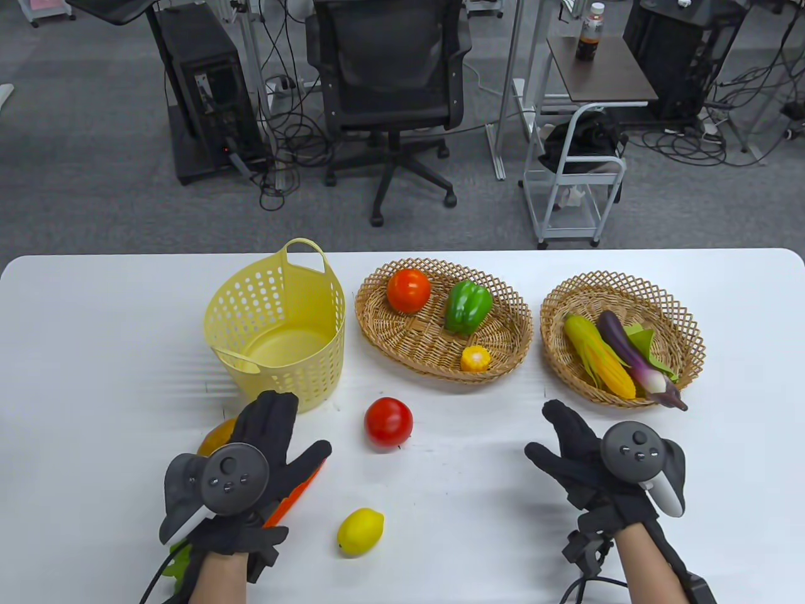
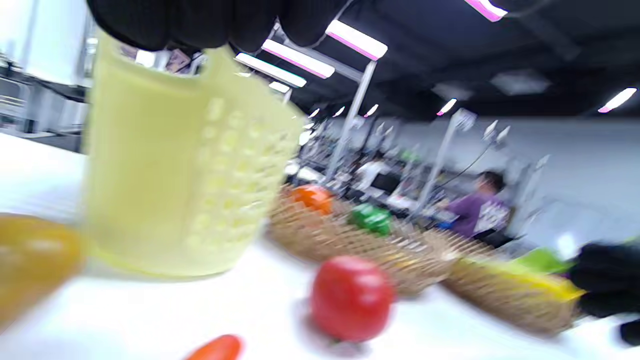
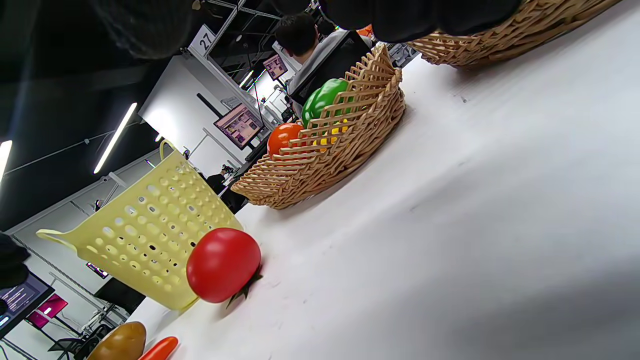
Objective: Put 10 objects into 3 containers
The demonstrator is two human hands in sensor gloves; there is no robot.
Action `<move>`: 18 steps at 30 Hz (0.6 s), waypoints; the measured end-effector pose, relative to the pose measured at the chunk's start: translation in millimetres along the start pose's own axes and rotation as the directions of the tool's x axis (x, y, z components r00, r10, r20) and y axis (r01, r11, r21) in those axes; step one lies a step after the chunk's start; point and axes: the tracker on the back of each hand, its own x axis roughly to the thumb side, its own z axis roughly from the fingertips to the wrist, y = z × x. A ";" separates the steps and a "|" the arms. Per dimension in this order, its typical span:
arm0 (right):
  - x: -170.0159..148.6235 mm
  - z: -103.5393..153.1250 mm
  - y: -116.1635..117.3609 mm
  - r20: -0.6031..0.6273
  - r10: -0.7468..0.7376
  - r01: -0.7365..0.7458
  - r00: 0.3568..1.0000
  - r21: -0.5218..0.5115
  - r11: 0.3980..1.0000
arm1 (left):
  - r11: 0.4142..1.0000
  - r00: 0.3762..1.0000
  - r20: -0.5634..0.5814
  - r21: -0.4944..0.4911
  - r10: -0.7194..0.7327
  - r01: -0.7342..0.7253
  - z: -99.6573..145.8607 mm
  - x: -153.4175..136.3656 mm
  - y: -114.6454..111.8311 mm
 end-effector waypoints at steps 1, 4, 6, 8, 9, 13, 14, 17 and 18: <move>-0.1 -0.3 -0.3 0.002 -0.003 0.003 1.000 0.002 1.000 | 0.997 0.998 -0.035 -0.065 -0.049 0.047 -2.7 -6.1 1.0; 0.6 -0.3 0.1 0.002 0.001 -0.001 1.000 0.011 1.000 | 0.984 0.987 -0.120 -0.154 -0.108 0.089 -9.3 -20.4 5.2; 0.9 -0.1 0.2 -0.001 0.001 -0.001 1.000 0.012 1.000 | 0.974 0.977 -0.177 -0.213 -0.120 0.081 -15.6 -29.5 5.9; 1.0 0.2 0.0 -0.006 -0.002 0.002 1.000 0.013 1.000 | 0.948 0.959 -0.238 -0.308 -0.156 0.078 -23.1 -40.3 4.8; 0.9 0.3 -0.2 -0.009 -0.006 0.006 1.000 0.013 1.000 | 0.931 0.946 -0.274 -0.357 -0.175 0.069 -27.3 -46.9 2.6; 0.7 0.4 -0.4 -0.020 -0.008 0.009 1.000 0.017 1.000 | 0.886 0.899 -0.370 -0.463 -0.233 0.040 -40.1 -71.4 -11.3; 0.7 0.3 -0.2 -0.023 -0.007 0.008 1.000 0.019 1.000 | 0.872 0.888 -0.389 -0.489 -0.244 0.026 -43.3 -77.8 -16.8; 0.5 0.2 -0.1 -0.031 -0.004 0.004 1.000 0.021 1.000 | 0.839 0.862 -0.417 -0.544 -0.290 0.019 -50.9 -92.0 -29.6; 0.4 0.2 -0.2 -0.034 -0.004 0.005 0.999 0.022 1.000 | 0.831 0.856 -0.419 -0.555 -0.304 0.024 -52.6 -94.5 -32.1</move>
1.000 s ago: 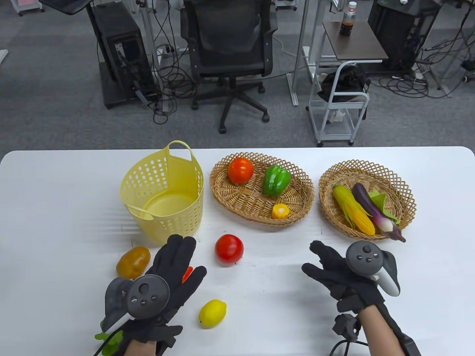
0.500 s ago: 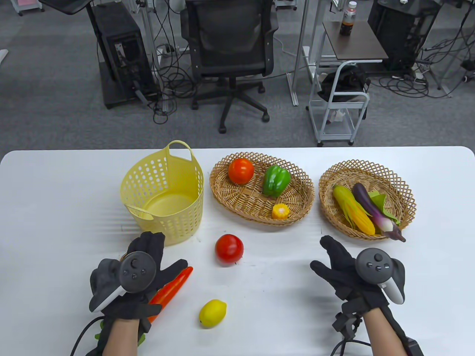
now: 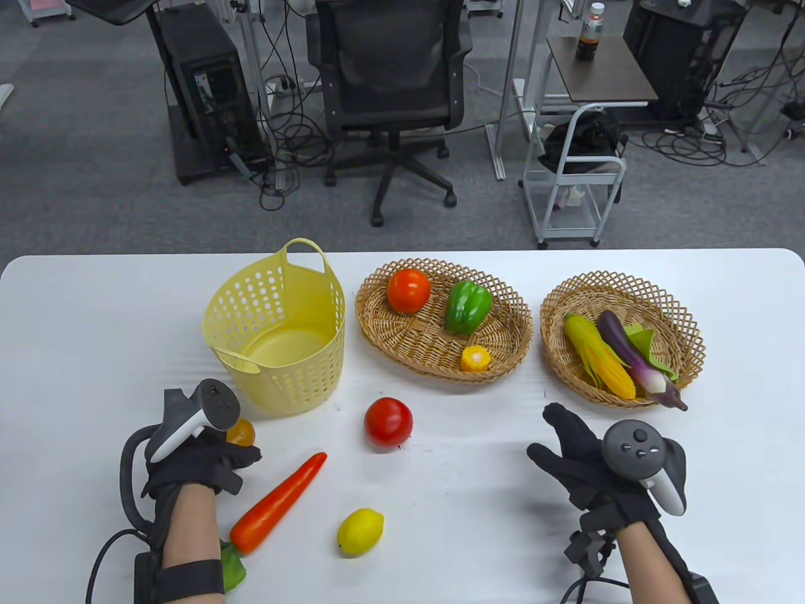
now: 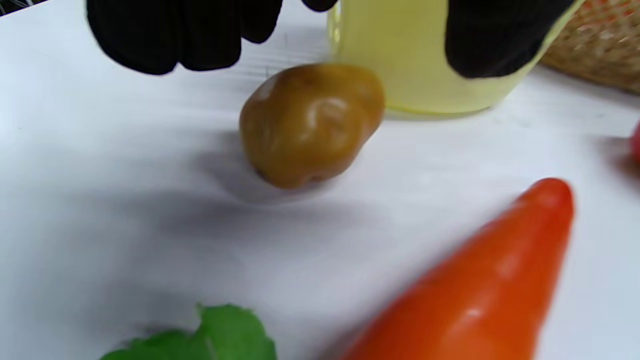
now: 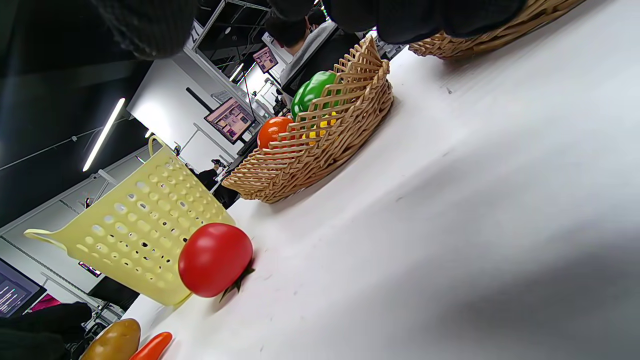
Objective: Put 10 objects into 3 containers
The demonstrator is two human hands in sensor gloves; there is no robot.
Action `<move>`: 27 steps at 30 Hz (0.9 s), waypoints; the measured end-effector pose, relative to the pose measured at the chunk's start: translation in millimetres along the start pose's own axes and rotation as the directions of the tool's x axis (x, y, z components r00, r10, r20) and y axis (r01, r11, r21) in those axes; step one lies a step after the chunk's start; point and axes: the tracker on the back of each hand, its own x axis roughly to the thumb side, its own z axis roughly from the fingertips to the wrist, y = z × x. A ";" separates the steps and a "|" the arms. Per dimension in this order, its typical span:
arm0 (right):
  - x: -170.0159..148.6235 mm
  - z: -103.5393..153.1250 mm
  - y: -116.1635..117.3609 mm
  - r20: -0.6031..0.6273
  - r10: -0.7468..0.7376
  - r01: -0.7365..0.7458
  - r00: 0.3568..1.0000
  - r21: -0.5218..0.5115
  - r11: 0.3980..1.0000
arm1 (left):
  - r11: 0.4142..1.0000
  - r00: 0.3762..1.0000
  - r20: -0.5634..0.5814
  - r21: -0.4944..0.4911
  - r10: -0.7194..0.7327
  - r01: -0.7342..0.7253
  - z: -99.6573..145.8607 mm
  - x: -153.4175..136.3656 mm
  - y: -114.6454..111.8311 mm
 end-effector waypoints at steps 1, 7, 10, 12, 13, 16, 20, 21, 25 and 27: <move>-0.3 -0.1 -0.2 -0.004 -0.002 0.002 1.000 0.002 1.000 | 1.000 1.000 -0.015 -0.012 -0.007 0.006 -5.4 -1.2 -1.7; -2.7 -1.6 -0.2 -0.026 -0.003 0.003 1.000 0.023 1.000 | 0.998 0.999 -0.048 -0.056 -0.005 0.002 -24.7 -3.8 -7.8; -2.9 -1.5 -1.1 -0.034 -0.006 0.007 0.999 0.033 0.999 | 0.997 0.999 -0.039 -0.072 0.015 -0.017 -31.1 -2.5 -10.9; -4.2 -1.0 -4.0 -0.033 -0.012 0.014 0.999 0.039 0.999 | 0.997 0.999 -0.038 -0.077 -0.002 -0.001 -34.7 0.0 -12.2; -4.9 -0.7 -5.1 -0.035 -0.017 0.018 0.999 0.034 0.999 | 0.997 0.999 -0.035 -0.075 -0.006 0.004 -35.9 1.0 -12.6; -6.2 -0.4 -7.1 -0.043 -0.024 0.026 0.999 0.026 0.999 | 0.996 0.999 -0.037 -0.077 -0.038 0.035 -40.8 3.7 -16.3; -5.7 0.5 -8.2 -0.064 0.025 -0.023 0.998 0.034 0.999 | 0.996 0.998 -0.029 -0.079 -0.050 0.048 -45.8 0.4 -23.3; -5.6 0.4 -8.1 -0.064 0.024 -0.022 0.998 0.033 0.999 | 0.996 0.999 -0.027 -0.074 -0.042 0.040 -45.7 -1.1 -23.6; -6.3 0.2 -8.3 -0.078 0.028 -0.026 0.997 0.029 0.999 | 0.997 0.999 -0.028 -0.071 -0.016 0.014 -41.7 -12.6 -22.3; -7.4 1.1 -9.8 -0.114 0.051 -0.048 0.992 0.029 0.998 | 0.999 0.999 -0.034 -0.053 -0.001 0.000 -35.9 -21.2 -20.9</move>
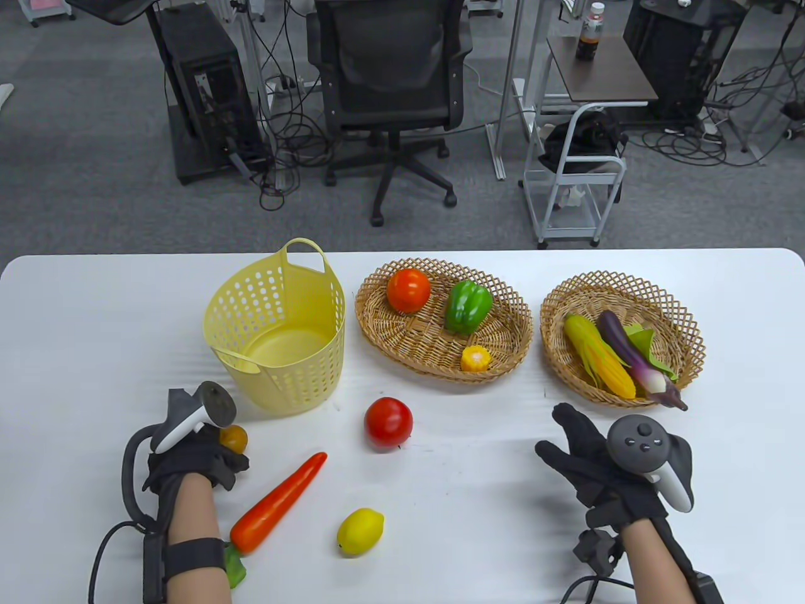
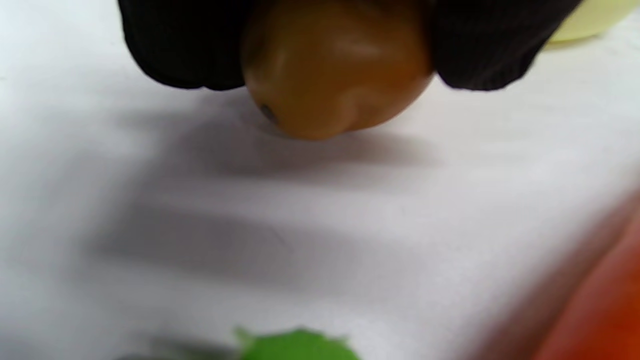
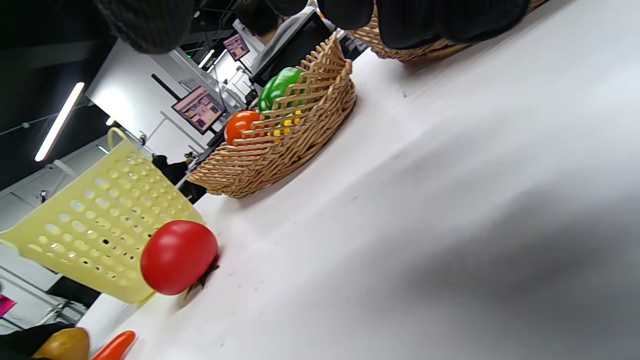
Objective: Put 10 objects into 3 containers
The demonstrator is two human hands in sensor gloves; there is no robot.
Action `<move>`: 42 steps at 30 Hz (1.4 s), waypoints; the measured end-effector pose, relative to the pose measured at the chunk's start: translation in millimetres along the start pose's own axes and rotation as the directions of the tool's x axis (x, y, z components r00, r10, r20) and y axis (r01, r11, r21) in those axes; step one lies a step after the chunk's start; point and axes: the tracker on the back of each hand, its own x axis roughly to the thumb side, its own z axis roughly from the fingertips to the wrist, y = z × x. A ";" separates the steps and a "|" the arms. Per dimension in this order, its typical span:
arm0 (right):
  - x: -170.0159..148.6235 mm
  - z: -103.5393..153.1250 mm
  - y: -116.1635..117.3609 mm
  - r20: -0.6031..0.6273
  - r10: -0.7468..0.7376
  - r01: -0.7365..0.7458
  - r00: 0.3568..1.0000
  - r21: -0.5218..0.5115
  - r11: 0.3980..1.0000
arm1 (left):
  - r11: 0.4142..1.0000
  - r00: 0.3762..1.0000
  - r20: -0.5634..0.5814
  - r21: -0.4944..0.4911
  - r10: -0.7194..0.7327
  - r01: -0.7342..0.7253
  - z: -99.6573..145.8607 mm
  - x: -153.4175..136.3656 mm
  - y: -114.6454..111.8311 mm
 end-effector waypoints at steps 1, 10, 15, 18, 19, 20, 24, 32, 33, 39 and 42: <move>-0.8 -0.1 -0.5 -0.003 0.001 -0.001 1.000 0.002 1.000 | 1.000 1.000 -0.001 0.007 -0.011 0.011 3.1 -3.2 0.0; -0.3 -0.3 0.0 -0.001 -0.002 0.002 1.000 -0.002 1.000 | 0.970 0.982 0.111 0.175 0.153 -0.170 36.6 -36.4 20.5; -1.3 -0.2 -0.7 -0.009 -0.011 0.011 1.000 -0.004 1.000 | 0.913 0.934 0.226 0.239 0.278 -0.329 55.6 -46.1 41.9; -1.5 -0.8 0.7 -0.014 -0.011 0.011 1.000 0.008 1.000 | 0.864 0.900 0.290 0.298 0.324 -0.407 63.7 -50.2 52.4; -1.5 -1.0 1.2 -0.015 -0.007 0.007 1.000 0.009 1.000 | 0.835 0.886 0.312 0.332 0.342 -0.439 66.8 -52.4 56.6; -1.5 -1.1 1.3 -0.015 -0.006 0.006 1.000 0.010 1.000 | 0.811 0.880 0.327 0.368 0.345 -0.455 68.7 -53.5 59.1; -1.7 -1.4 1.2 -0.018 -0.012 0.012 1.000 0.009 1.000 | 0.638 0.846 0.408 0.560 0.343 -0.529 77.3 -52.8 72.6; -3.1 -1.4 -0.1 -0.029 -0.024 0.024 0.999 0.003 1.000 | 0.437 0.718 0.557 0.570 0.418 -0.696 74.4 -26.7 99.9; -3.3 -1.5 -0.2 -0.028 -0.025 0.025 0.999 0.002 1.000 | 0.438 0.700 0.571 0.546 0.429 -0.714 72.5 -21.9 103.0; -3.5 -2.1 0.1 -0.015 -0.024 0.024 1.000 0.004 1.000 | 0.498 0.719 0.557 0.522 0.416 -0.693 61.9 -5.4 110.3; -3.8 -2.3 0.4 -0.013 -0.021 0.021 1.000 0.007 1.000 | 0.501 0.688 0.570 0.477 0.449 -0.722 52.0 -4.9 107.8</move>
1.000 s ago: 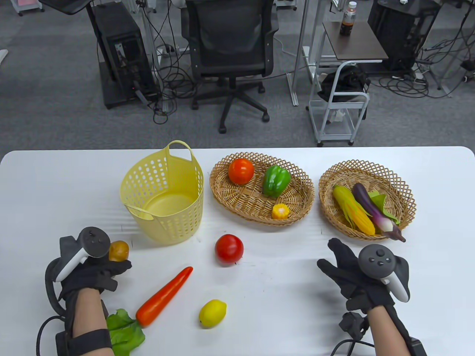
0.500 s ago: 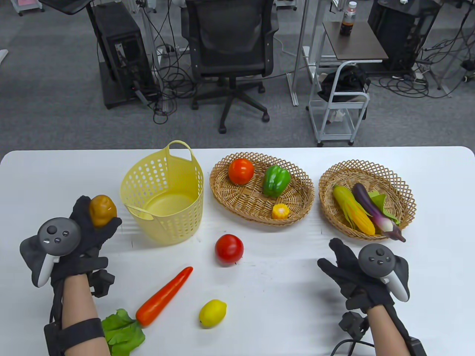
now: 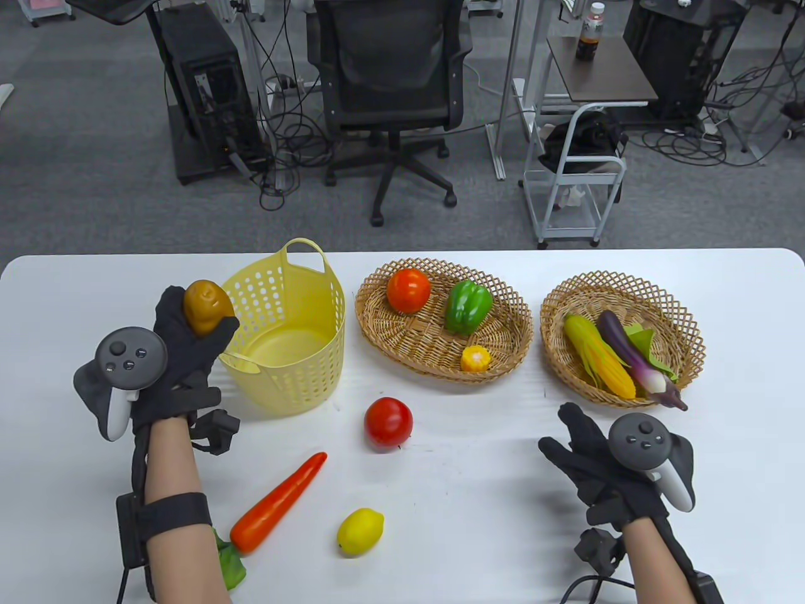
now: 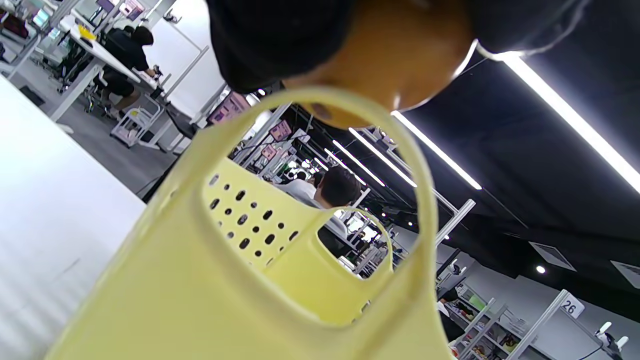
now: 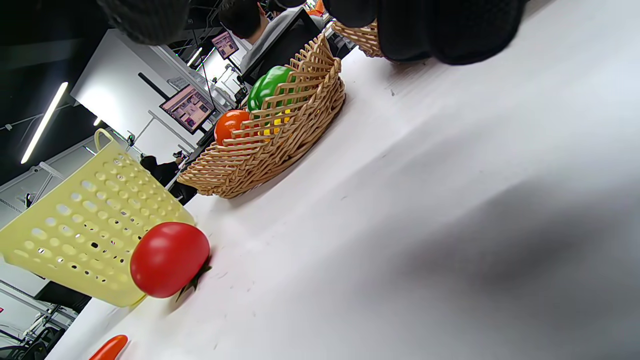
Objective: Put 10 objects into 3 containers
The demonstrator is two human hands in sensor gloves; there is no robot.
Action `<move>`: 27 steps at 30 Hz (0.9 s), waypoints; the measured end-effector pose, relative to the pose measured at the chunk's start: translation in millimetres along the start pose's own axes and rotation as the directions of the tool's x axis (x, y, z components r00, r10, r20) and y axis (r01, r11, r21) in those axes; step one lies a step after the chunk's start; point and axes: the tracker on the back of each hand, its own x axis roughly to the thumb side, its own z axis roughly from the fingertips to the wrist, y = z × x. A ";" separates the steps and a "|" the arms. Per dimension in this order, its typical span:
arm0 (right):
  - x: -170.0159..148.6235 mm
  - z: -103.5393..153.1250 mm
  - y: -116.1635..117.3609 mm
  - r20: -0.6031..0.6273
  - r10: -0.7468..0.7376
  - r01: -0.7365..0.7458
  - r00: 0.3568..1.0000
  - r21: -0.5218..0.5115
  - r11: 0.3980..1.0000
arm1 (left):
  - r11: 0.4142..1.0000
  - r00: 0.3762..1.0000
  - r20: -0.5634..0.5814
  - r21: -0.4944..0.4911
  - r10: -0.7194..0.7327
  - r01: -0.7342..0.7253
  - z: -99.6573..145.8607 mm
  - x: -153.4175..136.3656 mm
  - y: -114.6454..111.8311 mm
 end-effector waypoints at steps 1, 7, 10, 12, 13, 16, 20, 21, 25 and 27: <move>-0.3 -0.2 0.4 0.008 -0.004 0.004 1.000 0.007 1.000 | 1.000 1.000 -0.002 0.002 0.011 -0.011 -0.7 -2.5 -1.2; -1.0 -1.3 2.9 0.012 -0.028 0.027 1.000 0.032 0.999 | 0.994 0.995 -0.006 -0.038 0.099 -0.100 -7.5 -12.5 -4.3; -1.1 -1.1 2.9 0.009 -0.031 0.030 0.999 0.032 0.999 | 0.995 0.997 -0.014 -0.067 0.069 -0.070 -10.3 -14.7 -6.8; -1.0 -1.0 2.9 0.010 -0.030 0.029 1.000 0.033 0.999 | 0.994 0.997 -0.022 -0.082 0.072 -0.074 -12.0 -16.6 -9.8; -1.1 -1.1 3.0 0.012 -0.030 0.030 0.999 0.033 0.999 | 0.993 0.997 -0.027 -0.086 0.078 -0.080 -12.4 -17.0 -11.4; -1.3 -1.7 3.5 0.018 -0.037 0.036 0.999 0.040 0.999 | 0.995 0.999 -0.037 -0.092 0.018 -0.022 -14.1 -17.6 -15.3; -1.6 -1.6 3.5 0.014 -0.035 0.034 0.999 0.041 0.999 | 0.994 0.999 -0.041 -0.104 0.020 -0.024 -15.0 -16.7 -18.8; -1.6 -1.7 3.5 0.013 -0.035 0.035 0.999 0.041 0.999 | 0.994 0.999 -0.043 -0.105 0.018 -0.022 -15.1 -16.7 -19.0; -1.8 -1.8 3.5 0.012 -0.035 0.034 0.999 0.041 0.999 | 0.994 0.999 -0.039 -0.106 0.019 -0.023 -14.6 -16.6 -19.5; -1.7 -1.9 3.8 0.011 -0.034 0.033 0.999 0.044 0.998 | 0.994 0.999 -0.039 -0.106 0.022 -0.026 -14.3 -16.7 -19.3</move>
